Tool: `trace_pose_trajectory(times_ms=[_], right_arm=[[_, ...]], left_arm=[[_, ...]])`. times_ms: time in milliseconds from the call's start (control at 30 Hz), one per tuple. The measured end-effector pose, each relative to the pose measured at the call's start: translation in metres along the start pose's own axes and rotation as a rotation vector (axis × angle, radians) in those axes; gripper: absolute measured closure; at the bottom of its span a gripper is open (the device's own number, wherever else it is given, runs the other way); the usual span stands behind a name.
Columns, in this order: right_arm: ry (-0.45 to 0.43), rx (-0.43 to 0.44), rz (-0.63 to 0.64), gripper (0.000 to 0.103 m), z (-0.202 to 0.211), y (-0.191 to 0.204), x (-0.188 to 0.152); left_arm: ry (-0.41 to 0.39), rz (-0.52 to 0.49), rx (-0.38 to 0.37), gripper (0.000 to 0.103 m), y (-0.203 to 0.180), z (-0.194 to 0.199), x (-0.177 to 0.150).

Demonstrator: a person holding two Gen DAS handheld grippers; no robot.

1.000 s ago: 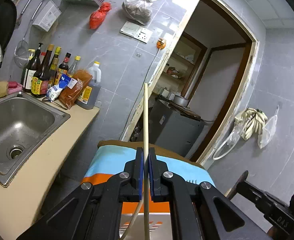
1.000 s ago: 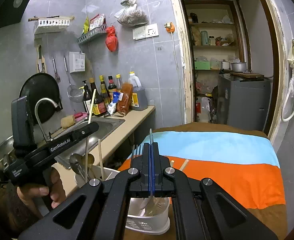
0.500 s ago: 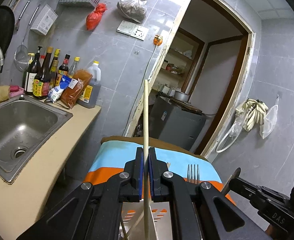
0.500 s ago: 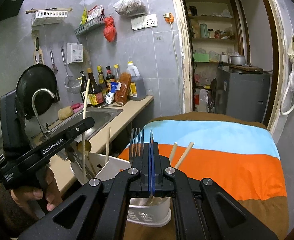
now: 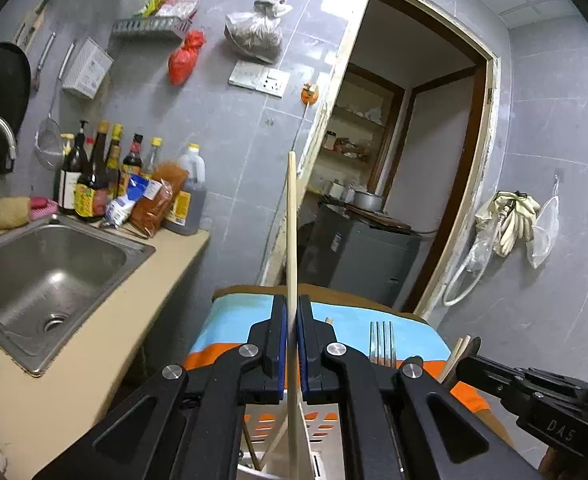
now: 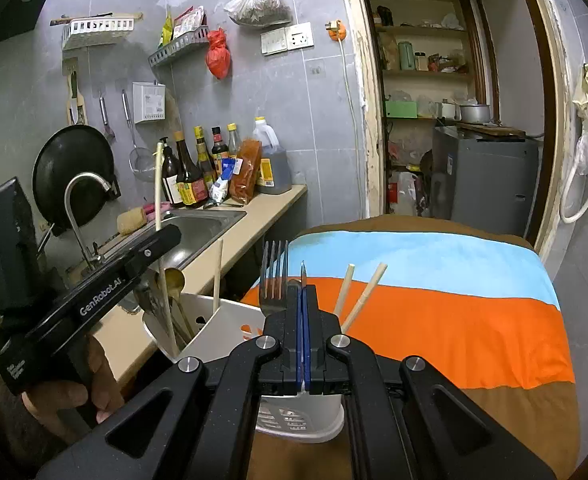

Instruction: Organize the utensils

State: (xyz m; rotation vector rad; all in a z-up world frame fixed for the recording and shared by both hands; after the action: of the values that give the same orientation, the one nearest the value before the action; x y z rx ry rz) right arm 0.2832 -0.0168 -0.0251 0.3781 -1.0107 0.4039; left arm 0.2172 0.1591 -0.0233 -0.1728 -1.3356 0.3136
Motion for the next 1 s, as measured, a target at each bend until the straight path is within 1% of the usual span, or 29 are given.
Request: trace_pose_trajectory(times_ms=[100, 167, 400, 500, 567, 633, 767, 833, 867, 900, 967, 1000], right_arm=[[0.004, 0.001, 0.007, 0.102, 0.000, 0.001, 0.000], [0.006, 0.004, 0.013, 0.102, -0.001, 0.002, 0.000], [0.031, 0.017, 0.023, 0.102, -0.005, 0.005, -0.001], [0.035, 0.017, 0.014, 0.102, -0.006, 0.005, -0.001], [0.042, 0.017, 0.004, 0.102, -0.006, 0.005, -0.002], [0.039, 0.015, -0.003, 0.101, -0.005, 0.004, -0.003], [0.028, 0.000, -0.023, 0.099, 0.001, 0.002, -0.004], [0.025, -0.010, -0.034, 0.091, 0.004, 0.000, -0.005], [0.019, -0.014, -0.041, 0.079, 0.006, -0.001, -0.005], [0.010, -0.018, -0.048, 0.070, 0.009, -0.002, -0.005], [-0.007, -0.024, -0.058, 0.069, 0.014, -0.005, -0.004], [-0.009, -0.032, -0.060, 0.069, 0.017, -0.005, -0.005]], left_arm=[[-0.038, -0.003, 0.032, 0.098, -0.001, 0.002, 0.002], [-0.047, -0.005, 0.037, 0.098, -0.002, 0.000, 0.001], [0.021, -0.007, 0.039, 0.098, -0.002, -0.002, -0.010], [0.049, -0.010, 0.030, 0.098, -0.001, 0.001, -0.011], [0.081, 0.003, 0.016, 0.098, 0.001, 0.003, -0.012], [0.093, 0.004, 0.006, 0.098, 0.002, 0.006, -0.013], [0.159, 0.009, -0.003, 0.097, 0.005, 0.004, -0.017], [0.184, 0.008, -0.008, 0.097, 0.005, 0.003, -0.019], [0.196, 0.007, -0.012, 0.096, 0.005, 0.003, -0.020], [0.206, 0.006, -0.014, 0.095, 0.005, 0.003, -0.020], [0.224, 0.004, -0.021, 0.089, 0.004, 0.004, -0.023], [0.230, 0.008, -0.022, 0.081, 0.003, 0.005, -0.023]])
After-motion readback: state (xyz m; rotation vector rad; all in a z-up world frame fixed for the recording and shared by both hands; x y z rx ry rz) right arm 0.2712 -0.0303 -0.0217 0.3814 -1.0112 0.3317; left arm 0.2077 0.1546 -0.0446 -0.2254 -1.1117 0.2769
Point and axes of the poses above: each gripper's, at about its wrist camera, not at the fingertips, and z roughly against the way its jaws point, y to its left, x to its top, the point moved 3 cm from there along -z, roughly the way its jaws point, and after that the axes turned 3 degrees about -x, right-handed, at the moved point
